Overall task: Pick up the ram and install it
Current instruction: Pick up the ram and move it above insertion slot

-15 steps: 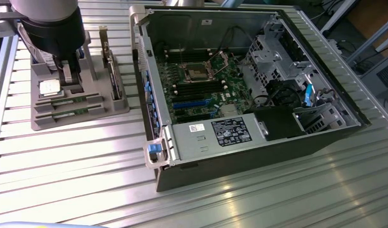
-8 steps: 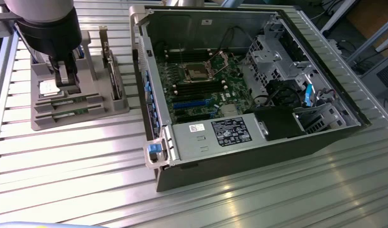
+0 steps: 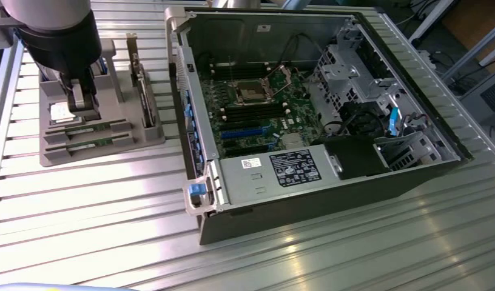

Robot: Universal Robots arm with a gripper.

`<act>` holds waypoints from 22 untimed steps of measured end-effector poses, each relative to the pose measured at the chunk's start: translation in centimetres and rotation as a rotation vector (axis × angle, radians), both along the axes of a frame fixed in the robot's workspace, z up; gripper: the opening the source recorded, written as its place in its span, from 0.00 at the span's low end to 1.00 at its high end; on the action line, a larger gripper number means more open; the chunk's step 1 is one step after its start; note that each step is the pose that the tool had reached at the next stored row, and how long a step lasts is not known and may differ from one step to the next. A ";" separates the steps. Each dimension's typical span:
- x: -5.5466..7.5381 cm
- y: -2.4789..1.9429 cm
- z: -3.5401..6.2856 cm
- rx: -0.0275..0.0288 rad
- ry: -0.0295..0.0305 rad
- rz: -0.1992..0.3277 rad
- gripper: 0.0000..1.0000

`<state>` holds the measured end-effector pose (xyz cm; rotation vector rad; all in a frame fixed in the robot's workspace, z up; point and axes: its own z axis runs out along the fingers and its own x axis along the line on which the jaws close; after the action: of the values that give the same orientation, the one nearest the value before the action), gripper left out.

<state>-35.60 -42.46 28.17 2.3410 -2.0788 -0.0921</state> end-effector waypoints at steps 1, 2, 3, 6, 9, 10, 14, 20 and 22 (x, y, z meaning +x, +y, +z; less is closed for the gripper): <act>0.0 0.00 -0.01 0.0000 0.0000 0.000 0.30; 0.0 0.00 -0.03 0.0001 0.0000 0.000 0.30; 0.0 0.00 -0.05 0.0001 0.0000 0.000 0.30; 0.0 0.00 -0.12 0.0001 0.0000 0.000 0.30; 0.0 0.00 -0.16 0.0001 -0.0001 0.000 0.30; 0.0 0.00 -0.17 0.0001 0.0000 0.000 0.30; 0.0 0.01 -0.31 0.0001 -0.0001 0.000 0.30; -0.2 0.00 -0.67 0.0000 0.0000 0.016 0.30; -0.2 0.00 -0.73 0.0000 -0.0001 0.060 0.30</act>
<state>-35.83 -42.46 27.44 2.4013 -2.0063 -0.0914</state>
